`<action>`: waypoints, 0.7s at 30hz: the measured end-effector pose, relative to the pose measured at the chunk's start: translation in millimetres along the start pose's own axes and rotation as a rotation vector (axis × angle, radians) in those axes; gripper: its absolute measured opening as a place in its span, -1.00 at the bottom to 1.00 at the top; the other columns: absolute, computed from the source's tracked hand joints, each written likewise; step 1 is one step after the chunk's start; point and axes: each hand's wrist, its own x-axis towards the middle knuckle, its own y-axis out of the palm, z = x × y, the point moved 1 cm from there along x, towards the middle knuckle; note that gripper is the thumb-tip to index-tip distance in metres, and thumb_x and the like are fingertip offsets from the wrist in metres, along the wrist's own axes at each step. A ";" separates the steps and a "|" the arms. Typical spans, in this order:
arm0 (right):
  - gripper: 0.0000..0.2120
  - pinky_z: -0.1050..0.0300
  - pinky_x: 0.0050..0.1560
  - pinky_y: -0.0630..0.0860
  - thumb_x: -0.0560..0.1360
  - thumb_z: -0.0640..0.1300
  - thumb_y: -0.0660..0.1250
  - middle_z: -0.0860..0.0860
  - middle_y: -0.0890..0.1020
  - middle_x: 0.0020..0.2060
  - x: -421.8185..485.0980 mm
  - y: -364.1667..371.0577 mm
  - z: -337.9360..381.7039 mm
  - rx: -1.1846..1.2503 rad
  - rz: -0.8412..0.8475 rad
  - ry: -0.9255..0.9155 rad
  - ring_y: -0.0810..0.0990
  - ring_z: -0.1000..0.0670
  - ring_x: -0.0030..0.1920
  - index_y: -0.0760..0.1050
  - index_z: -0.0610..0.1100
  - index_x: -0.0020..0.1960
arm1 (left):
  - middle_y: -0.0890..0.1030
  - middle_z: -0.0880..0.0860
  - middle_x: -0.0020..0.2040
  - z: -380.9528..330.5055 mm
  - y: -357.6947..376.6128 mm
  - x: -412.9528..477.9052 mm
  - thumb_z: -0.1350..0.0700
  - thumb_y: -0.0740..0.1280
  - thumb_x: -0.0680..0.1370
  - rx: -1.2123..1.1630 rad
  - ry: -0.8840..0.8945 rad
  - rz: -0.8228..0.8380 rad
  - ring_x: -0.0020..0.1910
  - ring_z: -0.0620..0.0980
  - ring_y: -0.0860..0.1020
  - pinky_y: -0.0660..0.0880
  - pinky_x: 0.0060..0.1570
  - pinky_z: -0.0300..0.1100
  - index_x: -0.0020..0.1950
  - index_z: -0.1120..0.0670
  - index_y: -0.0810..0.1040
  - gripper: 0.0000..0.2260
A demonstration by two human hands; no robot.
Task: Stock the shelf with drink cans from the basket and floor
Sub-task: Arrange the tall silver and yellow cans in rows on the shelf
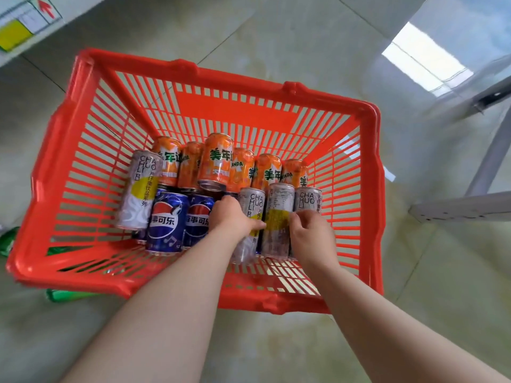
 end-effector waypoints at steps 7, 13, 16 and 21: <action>-0.70 0.19 -0.50 0.18 0.50 0.04 0.31 -0.09 0.57 -0.29 8.2 14.9 26.0 -0.349 -0.059 0.041 0.49 -0.11 -0.30 0.53 -0.21 -0.17 | 0.63 0.06 0.01 37.6 -37.5 -4.6 -0.06 0.58 0.24 -0.135 0.015 0.010 -0.04 0.08 0.60 0.56 -0.02 -0.03 0.09 0.09 0.54 -0.50; -0.42 0.13 -0.27 0.37 0.39 0.30 0.40 -0.09 0.61 -0.07 15.6 23.5 47.5 -0.728 -0.019 -0.039 0.61 -0.11 -0.03 0.55 -0.22 0.02 | 0.61 0.03 0.11 57.3 -65.0 -20.6 -0.05 0.58 0.27 -0.197 0.087 -0.056 0.07 0.06 0.57 0.52 0.04 -0.07 0.18 0.08 0.51 -0.44; -0.50 0.14 -0.28 0.41 0.40 0.25 0.43 -0.08 0.62 -0.11 16.5 29.4 55.6 -0.780 0.041 -0.032 0.63 -0.10 -0.03 0.58 -0.20 0.01 | 0.59 0.02 0.13 64.7 -72.1 -24.3 -0.08 0.58 0.25 -0.249 0.078 -0.067 0.10 0.07 0.56 0.52 0.11 -0.01 0.20 0.09 0.49 -0.39; -0.61 0.23 -0.49 0.35 0.42 0.14 0.44 -0.02 0.55 -0.43 14.2 21.3 61.5 -0.449 0.117 0.098 0.50 0.03 -0.43 0.49 -0.15 -0.35 | 0.58 -0.03 0.03 71.5 -91.0 -36.8 -0.02 0.58 0.27 -0.429 0.101 -0.041 0.02 0.01 0.56 0.53 0.10 -0.05 0.10 0.07 0.47 -0.50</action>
